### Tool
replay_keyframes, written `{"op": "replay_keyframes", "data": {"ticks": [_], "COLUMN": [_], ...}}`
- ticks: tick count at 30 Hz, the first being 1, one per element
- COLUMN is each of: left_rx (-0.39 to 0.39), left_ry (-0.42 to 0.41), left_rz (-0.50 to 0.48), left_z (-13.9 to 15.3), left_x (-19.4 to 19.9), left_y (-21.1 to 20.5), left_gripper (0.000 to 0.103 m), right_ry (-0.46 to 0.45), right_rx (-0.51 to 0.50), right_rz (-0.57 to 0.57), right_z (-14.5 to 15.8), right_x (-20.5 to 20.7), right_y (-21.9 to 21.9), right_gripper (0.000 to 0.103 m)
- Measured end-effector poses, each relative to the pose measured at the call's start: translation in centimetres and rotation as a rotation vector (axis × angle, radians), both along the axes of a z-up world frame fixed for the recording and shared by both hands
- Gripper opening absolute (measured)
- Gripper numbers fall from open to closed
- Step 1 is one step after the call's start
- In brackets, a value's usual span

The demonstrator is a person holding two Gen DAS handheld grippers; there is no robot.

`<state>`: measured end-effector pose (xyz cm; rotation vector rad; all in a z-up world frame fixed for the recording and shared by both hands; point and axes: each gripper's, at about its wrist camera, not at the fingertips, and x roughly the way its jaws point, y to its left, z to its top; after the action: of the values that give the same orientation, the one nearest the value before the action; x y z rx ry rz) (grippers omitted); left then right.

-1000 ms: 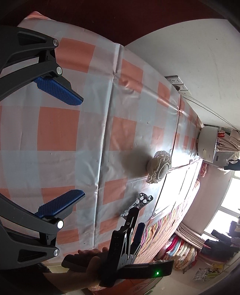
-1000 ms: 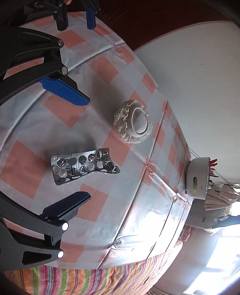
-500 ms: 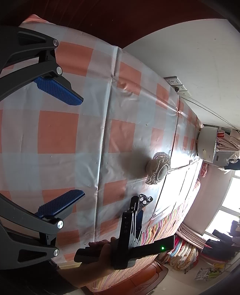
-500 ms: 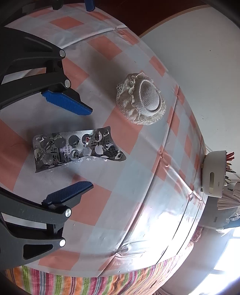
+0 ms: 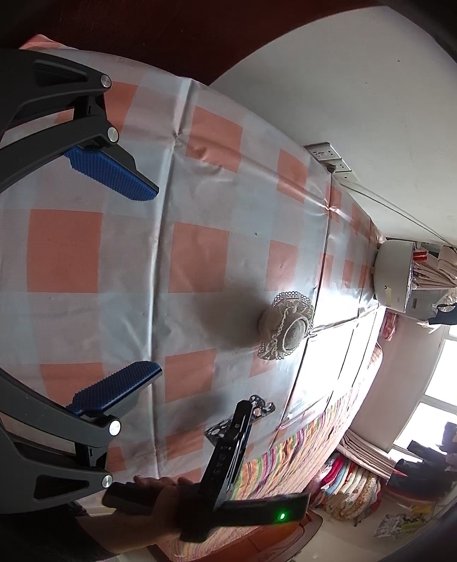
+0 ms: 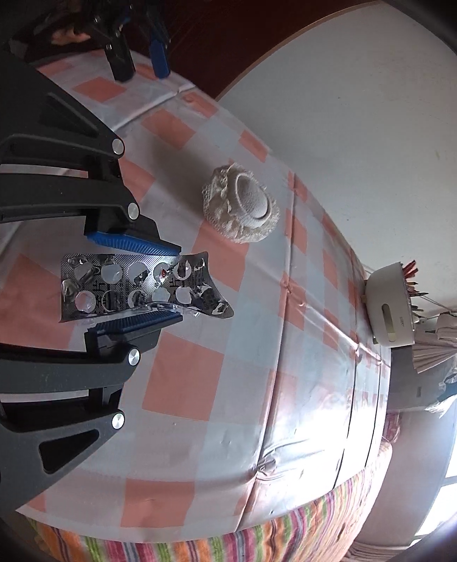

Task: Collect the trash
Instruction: 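Grasp the silver pill blister pack with the right tool, then grasp the beige lace cushion with the left tool while the right tool lifts the blister, then carry the blister pack and lace cushion over the cream bin with both tools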

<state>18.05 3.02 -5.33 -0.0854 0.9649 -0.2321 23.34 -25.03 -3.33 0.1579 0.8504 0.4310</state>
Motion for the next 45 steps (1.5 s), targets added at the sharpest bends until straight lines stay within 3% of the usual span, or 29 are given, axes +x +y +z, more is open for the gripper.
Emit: {"op": "replay_keyframes", "data": {"ticks": [10, 17, 24, 30, 31, 34, 45], "left_rx": [0.045, 0.1, 0.089, 0.183, 0.184, 0.163, 0.142], "left_ry": [-0.003, 0.006, 0.072, -0.027, -0.034, -0.031, -0.063], "left_rz": [-0.045, -0.04, -0.03, -0.023, -0.027, -0.052, -0.139], "left_z": [0.2, -0.7, -2.8, -2.6, -2.6, -2.5, -2.0], "left_x": [7.3, 12.3, 16.0, 15.7, 15.5, 15.1, 10.0], "left_y": [-4.6, -7.3, -8.3, -9.4, -9.5, -9.6, -11.1], "left_gripper": [0.09, 0.09, 0.09, 0.089, 0.084, 0.052, 0.05], "right_ry": [-0.172, -0.24, -0.264, -0.286, -0.288, -0.297, -0.307], "right_rx": [0.191, 0.269, 0.314, 0.33, 0.332, 0.339, 0.349], "right_rz": [-0.045, -0.027, -0.022, -0.046, -0.052, -0.075, -0.183], "right_z": [7.5, 8.4, 8.0, 8.0, 8.0, 8.1, 7.1], "right_x": [-9.9, -16.0, -17.4, -17.2, -17.2, -17.4, -18.4], "right_y": [-2.4, -1.2, -1.7, -3.2, -3.4, -4.4, -8.0], "right_gripper": [0.031, 0.031, 0.031, 0.031, 0.031, 0.031, 0.031]}}
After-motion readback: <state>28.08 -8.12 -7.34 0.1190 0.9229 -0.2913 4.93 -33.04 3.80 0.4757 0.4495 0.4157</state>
